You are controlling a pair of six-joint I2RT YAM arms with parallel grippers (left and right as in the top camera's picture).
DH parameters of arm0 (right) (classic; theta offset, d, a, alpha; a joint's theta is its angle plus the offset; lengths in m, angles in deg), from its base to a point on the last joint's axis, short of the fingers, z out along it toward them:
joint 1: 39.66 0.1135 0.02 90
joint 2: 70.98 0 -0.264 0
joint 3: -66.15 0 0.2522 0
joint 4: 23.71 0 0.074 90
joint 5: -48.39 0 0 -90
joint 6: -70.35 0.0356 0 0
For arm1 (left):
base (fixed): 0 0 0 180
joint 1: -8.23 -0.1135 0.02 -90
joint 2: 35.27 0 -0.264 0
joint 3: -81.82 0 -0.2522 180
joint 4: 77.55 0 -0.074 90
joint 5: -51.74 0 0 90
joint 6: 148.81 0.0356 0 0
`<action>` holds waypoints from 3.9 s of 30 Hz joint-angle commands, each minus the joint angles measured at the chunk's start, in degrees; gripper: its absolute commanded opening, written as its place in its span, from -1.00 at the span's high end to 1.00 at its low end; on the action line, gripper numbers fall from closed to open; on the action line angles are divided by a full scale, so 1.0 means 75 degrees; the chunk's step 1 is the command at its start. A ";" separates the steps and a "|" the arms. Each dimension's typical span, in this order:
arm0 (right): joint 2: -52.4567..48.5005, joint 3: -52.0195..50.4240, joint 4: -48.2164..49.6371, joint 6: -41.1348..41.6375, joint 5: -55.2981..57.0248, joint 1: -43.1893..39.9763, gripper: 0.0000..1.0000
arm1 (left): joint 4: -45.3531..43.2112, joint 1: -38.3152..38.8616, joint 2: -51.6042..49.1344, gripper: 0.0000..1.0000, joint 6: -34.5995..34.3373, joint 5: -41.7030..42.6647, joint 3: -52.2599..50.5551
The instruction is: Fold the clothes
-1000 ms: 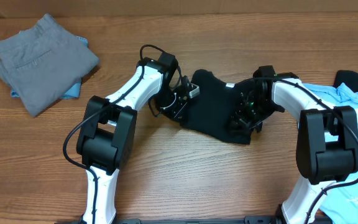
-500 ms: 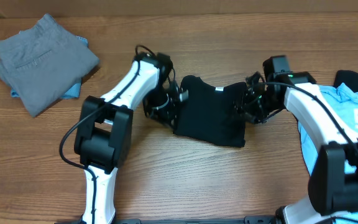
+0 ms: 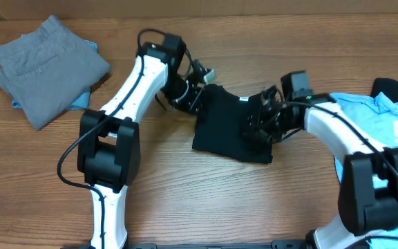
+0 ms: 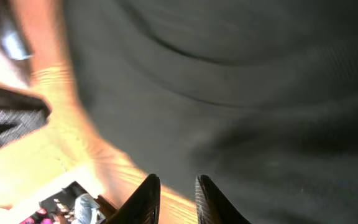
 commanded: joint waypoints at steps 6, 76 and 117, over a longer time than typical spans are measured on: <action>-0.0329 -0.1075 0.0399 0.1279 0.1495 0.0000 0.63 | -0.0973 -0.0192 0.0102 0.52 -0.0294 -0.0385 -0.1533; -0.1072 -0.0061 -0.0274 0.1938 0.2180 0.0449 0.81 | -0.4138 0.0880 -0.0965 0.67 -0.3643 0.1107 -0.2798; 0.2101 0.1169 -0.2189 0.1454 0.1818 0.0428 0.68 | -0.2952 -0.5639 0.1413 0.92 -0.2221 -0.1588 0.1338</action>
